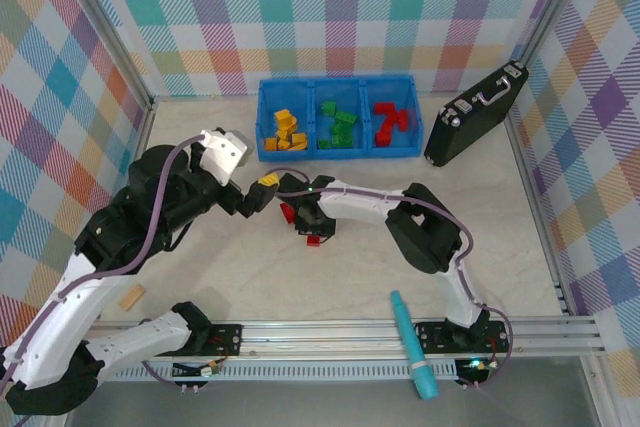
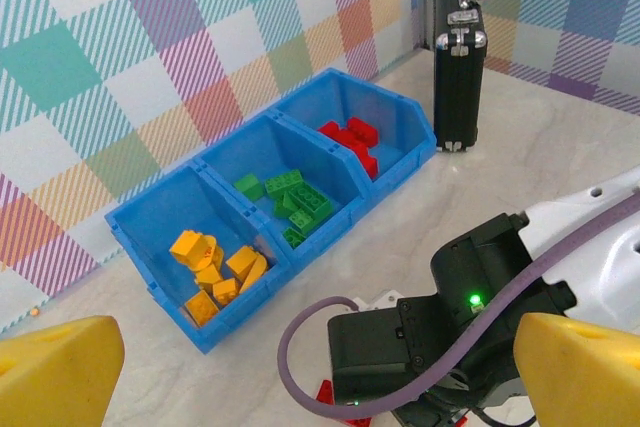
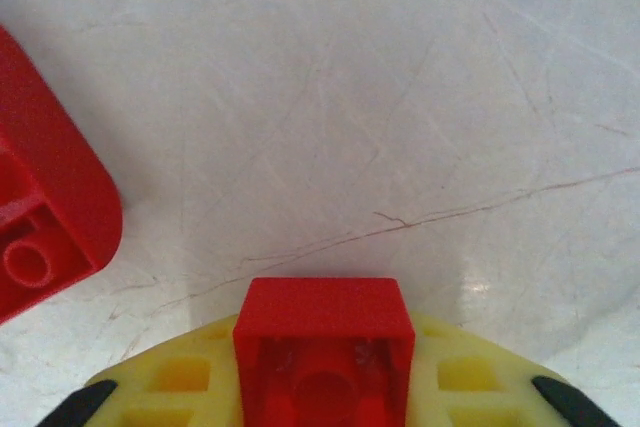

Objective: Sort the legos into containers by color
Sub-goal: Pick up the lego from the center of the table, then place the lego in the container.

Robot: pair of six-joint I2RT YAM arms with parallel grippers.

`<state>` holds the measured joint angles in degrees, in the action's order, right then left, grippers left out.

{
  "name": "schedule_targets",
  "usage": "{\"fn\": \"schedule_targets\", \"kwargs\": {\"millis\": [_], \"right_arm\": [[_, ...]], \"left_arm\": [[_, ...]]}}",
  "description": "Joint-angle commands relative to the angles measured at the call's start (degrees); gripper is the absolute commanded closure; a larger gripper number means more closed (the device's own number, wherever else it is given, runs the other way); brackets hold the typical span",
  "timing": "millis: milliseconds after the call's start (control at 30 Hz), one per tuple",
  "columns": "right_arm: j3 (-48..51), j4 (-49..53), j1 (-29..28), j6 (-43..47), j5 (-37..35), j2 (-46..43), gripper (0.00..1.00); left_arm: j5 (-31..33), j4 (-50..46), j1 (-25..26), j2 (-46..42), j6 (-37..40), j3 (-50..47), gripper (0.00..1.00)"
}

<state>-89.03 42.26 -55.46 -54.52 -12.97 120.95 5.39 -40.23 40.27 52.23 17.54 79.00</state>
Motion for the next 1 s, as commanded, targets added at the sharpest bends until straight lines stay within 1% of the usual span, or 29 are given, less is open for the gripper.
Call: {"fn": "schedule_targets", "kwargs": {"millis": [0, 167, 233, 333, 467, 567, 667, 833, 967], "right_arm": [[4.47, 2.28, -0.61, 3.19, 2.60, -0.98, 0.74], [9.50, 6.96, 1.17, 10.23, -2.03, -8.91, 0.74], [11.07, 9.29, 3.48, 14.05, -5.07, -13.33, 0.73], [11.93, 10.48, 8.59, 20.26, -8.68, -19.40, 0.70], [11.17, 5.68, 17.42, 29.48, -9.97, -23.60, 0.69], [6.63, 2.82, 23.28, 37.40, -10.94, -21.97, 0.69], [1.77, -1.30, 27.07, 43.95, -12.46, -18.39, 0.70], [-7.66, -3.95, 31.11, 46.61, -13.77, -10.20, 0.69], [-12.93, -7.07, 34.22, 46.56, -11.33, -4.29, 0.69]], "left_arm": [[-0.12, 0.44, -0.73, 0.86, -0.31, 2.19, 0.00], [0.73, -0.41, -0.72, 3.32, 0.60, 3.82, 0.00], [1.11, -0.75, -0.73, 4.38, 1.00, 4.52, 0.00], [2.21, -0.90, -0.79, 6.07, 1.52, 5.66, 0.00], [2.61, -1.35, -0.96, 8.11, 2.44, 7.28, 0.00], [3.86, -1.18, -0.98, 9.70, 2.81, 8.37, 0.00], [3.93, -2.51, -1.16, 11.61, 3.50, 9.69, 0.00], [4.95, -2.96, -1.43, 14.27, 3.99, 10.56, 0.00], [5.75, -2.93, -1.68, 16.45, 4.21, 11.67, 0.00]]}}
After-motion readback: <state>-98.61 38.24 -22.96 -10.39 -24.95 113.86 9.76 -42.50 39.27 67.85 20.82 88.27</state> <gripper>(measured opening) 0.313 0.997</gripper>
